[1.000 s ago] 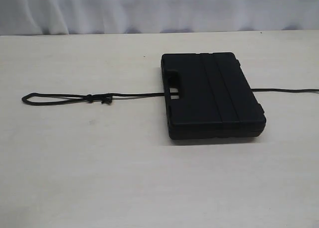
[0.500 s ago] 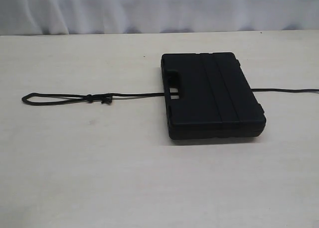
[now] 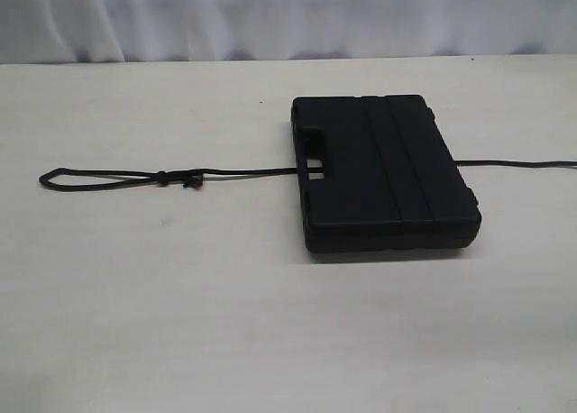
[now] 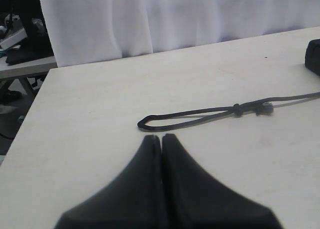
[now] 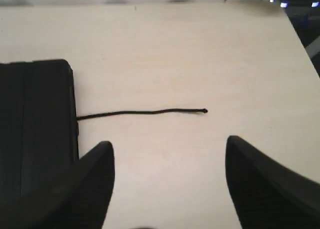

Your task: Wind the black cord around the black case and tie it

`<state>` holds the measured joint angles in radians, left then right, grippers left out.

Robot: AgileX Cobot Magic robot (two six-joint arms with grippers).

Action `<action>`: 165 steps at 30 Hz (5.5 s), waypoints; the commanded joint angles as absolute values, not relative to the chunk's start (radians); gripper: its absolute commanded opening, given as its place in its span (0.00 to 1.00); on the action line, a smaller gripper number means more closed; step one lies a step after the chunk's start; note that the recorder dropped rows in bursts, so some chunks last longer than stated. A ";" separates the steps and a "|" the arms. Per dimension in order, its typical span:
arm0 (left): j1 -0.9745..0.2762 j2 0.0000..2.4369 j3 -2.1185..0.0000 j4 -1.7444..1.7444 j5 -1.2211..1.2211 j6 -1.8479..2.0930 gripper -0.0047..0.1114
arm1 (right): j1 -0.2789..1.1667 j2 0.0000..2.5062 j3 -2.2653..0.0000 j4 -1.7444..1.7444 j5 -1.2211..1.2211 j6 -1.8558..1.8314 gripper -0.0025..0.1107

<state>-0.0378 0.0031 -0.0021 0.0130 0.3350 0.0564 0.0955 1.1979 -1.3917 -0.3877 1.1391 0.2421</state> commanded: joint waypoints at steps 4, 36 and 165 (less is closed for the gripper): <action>-0.046 0.000 0.000 0.006 0.323 0.059 0.04 | 0.243 1.433 -1.565 -0.372 1.221 0.195 0.56; -0.046 0.000 0.000 0.006 0.323 0.059 0.04 | 0.712 2.284 -2.012 -0.487 1.221 0.430 0.57; -0.046 0.000 0.000 0.006 0.323 0.059 0.04 | 0.186 1.999 -1.920 -0.007 1.221 -0.096 0.32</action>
